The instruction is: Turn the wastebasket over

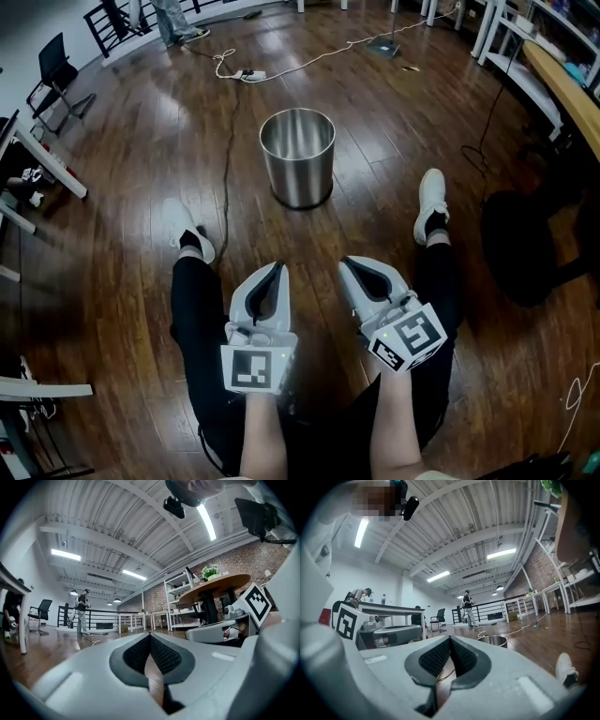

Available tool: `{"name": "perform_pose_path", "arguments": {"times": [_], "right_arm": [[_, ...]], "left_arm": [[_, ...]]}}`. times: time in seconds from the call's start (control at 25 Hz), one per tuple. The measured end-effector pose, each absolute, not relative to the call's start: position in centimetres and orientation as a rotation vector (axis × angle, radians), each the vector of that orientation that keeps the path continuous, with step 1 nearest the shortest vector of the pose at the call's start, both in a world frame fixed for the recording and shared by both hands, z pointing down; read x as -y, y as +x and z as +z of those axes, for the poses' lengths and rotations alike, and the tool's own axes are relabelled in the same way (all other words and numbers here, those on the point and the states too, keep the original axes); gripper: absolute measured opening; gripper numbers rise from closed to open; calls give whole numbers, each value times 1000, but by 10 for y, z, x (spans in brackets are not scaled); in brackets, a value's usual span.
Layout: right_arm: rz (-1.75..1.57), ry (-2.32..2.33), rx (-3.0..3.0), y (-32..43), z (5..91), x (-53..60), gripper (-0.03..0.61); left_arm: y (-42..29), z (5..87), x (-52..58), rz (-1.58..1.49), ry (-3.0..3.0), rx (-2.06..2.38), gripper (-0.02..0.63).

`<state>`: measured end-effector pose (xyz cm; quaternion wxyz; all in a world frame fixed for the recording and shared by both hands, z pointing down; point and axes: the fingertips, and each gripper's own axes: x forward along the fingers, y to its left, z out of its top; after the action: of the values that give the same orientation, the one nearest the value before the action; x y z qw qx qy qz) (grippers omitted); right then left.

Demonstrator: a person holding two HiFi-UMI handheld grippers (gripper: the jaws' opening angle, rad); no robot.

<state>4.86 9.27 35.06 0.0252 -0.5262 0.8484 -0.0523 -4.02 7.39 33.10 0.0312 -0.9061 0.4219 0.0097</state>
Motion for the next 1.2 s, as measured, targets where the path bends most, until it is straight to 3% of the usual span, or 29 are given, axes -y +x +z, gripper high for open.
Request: {"name": "perform_pose_path", "arguments": {"times": [0.52,0.84,1.2], "right_arm": [[-112,-1624,-2639,28,320,18,-8],[-227,-1655,-2644,40,359,80,-8],[-158,-1533,-2792,47,331,161,-8]], "left_arm": [[-65,311,51,68,-2769,-1383,15],[-49,340,109,6,-2794,-1396,15],[-37,321,182,6,-2754,-1456,15]]}}
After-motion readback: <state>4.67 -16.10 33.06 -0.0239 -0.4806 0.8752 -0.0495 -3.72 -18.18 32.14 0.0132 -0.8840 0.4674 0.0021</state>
